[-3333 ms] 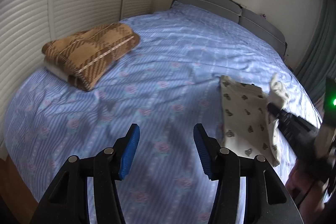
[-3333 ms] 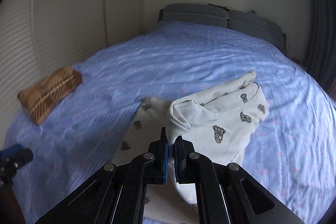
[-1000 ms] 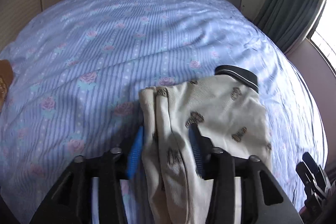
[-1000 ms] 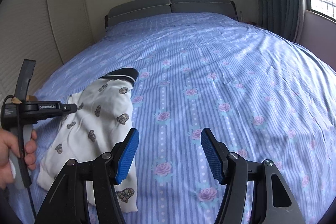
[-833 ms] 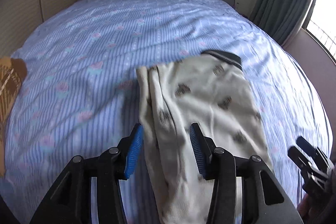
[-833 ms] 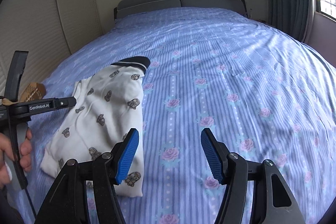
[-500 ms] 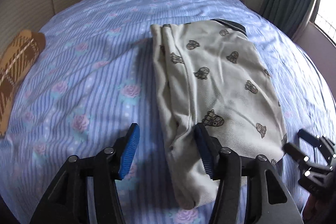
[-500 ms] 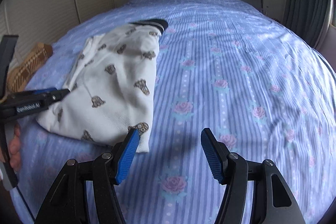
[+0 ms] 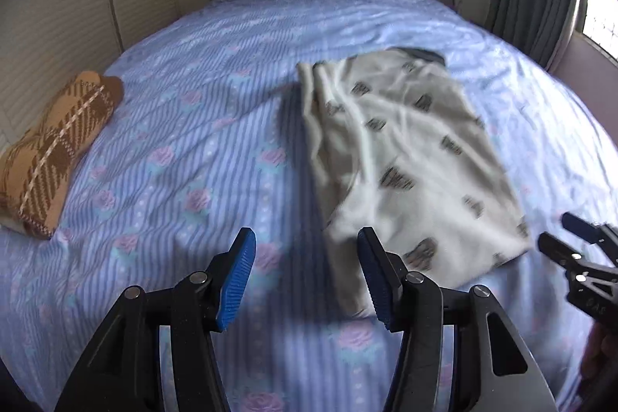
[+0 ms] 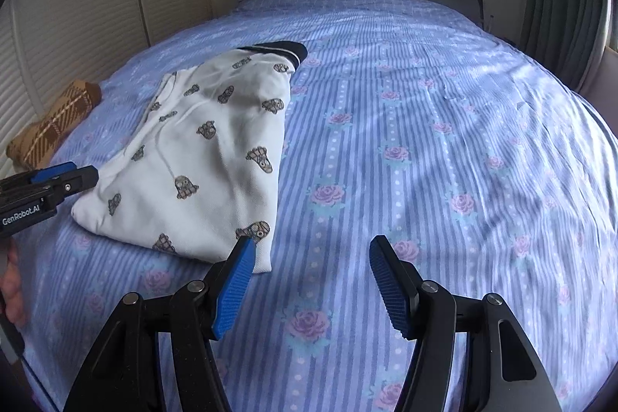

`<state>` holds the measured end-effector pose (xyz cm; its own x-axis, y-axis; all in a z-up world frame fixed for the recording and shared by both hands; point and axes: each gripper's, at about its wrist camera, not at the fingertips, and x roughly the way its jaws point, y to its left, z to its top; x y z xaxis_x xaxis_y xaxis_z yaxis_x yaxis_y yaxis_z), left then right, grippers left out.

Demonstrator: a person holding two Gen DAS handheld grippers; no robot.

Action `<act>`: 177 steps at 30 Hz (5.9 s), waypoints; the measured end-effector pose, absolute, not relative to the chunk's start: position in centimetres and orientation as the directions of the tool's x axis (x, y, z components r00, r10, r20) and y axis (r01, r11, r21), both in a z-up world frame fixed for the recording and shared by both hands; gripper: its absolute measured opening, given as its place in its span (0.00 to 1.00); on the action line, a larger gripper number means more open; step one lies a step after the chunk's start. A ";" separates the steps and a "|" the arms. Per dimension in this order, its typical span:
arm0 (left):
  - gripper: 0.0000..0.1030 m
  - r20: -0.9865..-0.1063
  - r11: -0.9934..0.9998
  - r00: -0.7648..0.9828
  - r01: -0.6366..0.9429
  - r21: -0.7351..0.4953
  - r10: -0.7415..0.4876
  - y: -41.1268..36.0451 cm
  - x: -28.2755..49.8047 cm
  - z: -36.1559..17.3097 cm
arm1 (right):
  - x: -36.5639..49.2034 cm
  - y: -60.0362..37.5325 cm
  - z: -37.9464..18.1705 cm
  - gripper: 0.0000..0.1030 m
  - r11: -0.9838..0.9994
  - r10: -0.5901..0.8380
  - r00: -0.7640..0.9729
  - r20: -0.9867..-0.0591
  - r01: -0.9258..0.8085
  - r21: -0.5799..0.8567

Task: Fold small clothes

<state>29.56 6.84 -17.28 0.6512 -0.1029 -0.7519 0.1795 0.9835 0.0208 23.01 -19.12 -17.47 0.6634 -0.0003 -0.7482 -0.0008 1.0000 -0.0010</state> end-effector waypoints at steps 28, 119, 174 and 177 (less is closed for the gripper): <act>0.52 -0.705 0.862 0.654 -0.157 -0.482 -0.274 7.4 26.4 -20.0 | 18.7 -23.0 -14.7 0.60 0.995 0.035 0.713 -0.700 0.043 0.094; 0.13 -0.667 0.673 0.711 -0.382 -0.634 -0.225 51.5 34.6 -14.7 | 57.6 23.9 -10.8 0.18 0.749 0.642 0.255 -0.723 -0.412 0.519; 0.83 -0.547 0.979 0.834 -0.163 -0.126 0.069 35.0 23.6 -2.7 | 31.9 10.7 2.4 0.94 0.852 0.456 0.743 -0.491 -0.523 0.000; 0.87 -0.523 0.988 0.851 -0.113 -0.109 0.039 30.9 20.4 -1.1 | 27.2 6.3 4.0 0.94 0.886 0.406 0.772 -0.489 -0.465 0.002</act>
<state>20.37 30.91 -1.05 0.8514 0.0393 -0.5230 -0.1126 0.9876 -0.1091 27.20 6.25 4.05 0.7717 0.4060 -0.4895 -0.4646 0.8855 0.0021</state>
